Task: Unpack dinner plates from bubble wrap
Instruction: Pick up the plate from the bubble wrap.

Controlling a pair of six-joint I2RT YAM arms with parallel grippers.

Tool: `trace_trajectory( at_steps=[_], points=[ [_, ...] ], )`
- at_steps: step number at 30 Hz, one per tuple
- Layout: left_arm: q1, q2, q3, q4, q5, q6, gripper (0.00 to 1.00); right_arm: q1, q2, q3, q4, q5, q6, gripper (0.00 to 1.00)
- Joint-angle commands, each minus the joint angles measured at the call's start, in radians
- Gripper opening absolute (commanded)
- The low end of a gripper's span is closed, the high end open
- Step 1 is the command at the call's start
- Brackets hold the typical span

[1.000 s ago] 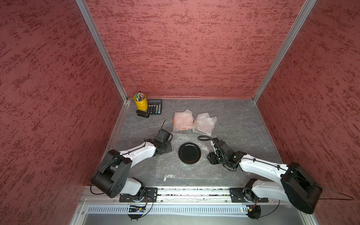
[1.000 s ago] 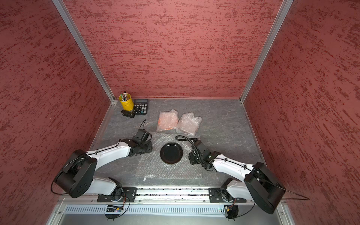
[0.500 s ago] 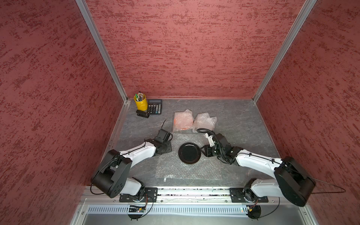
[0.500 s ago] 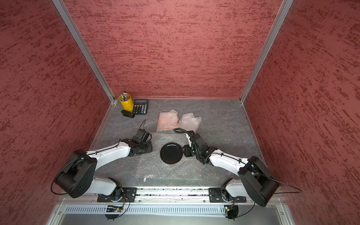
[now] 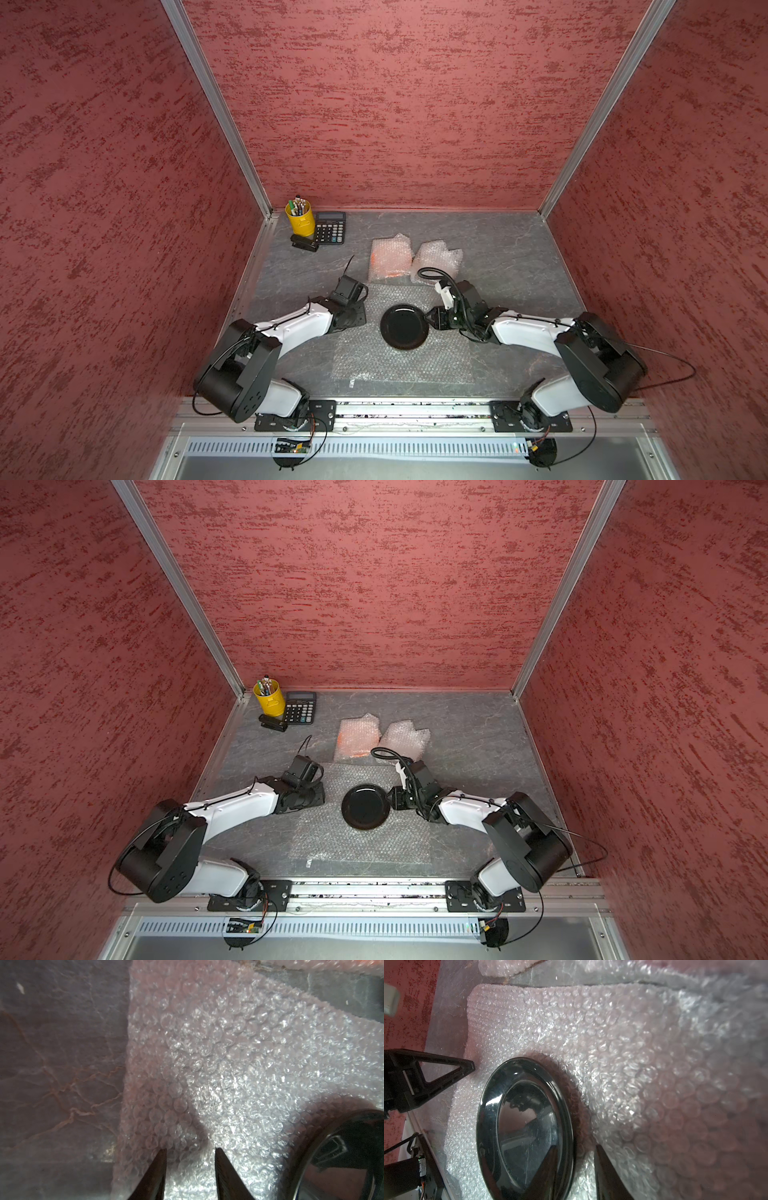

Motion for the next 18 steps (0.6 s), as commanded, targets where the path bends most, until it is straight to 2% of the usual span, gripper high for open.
trace_trajectory(
  at_steps=[1, 14, 18],
  points=[
    [-0.004, -0.022, -0.01, -0.001, -0.004, -0.002, 0.4, -0.005, 0.013, 0.022, 0.049, -0.035, 0.019, 0.31],
    [-0.004, -0.02, -0.015, 0.005, -0.005, -0.004, 0.4, -0.005, 0.057, 0.013, 0.084, -0.072, 0.026, 0.25],
    [-0.004, -0.02, -0.014, 0.003, -0.005, -0.005, 0.4, -0.005, 0.052, 0.008, 0.092, -0.067, 0.03, 0.16]
  ],
)
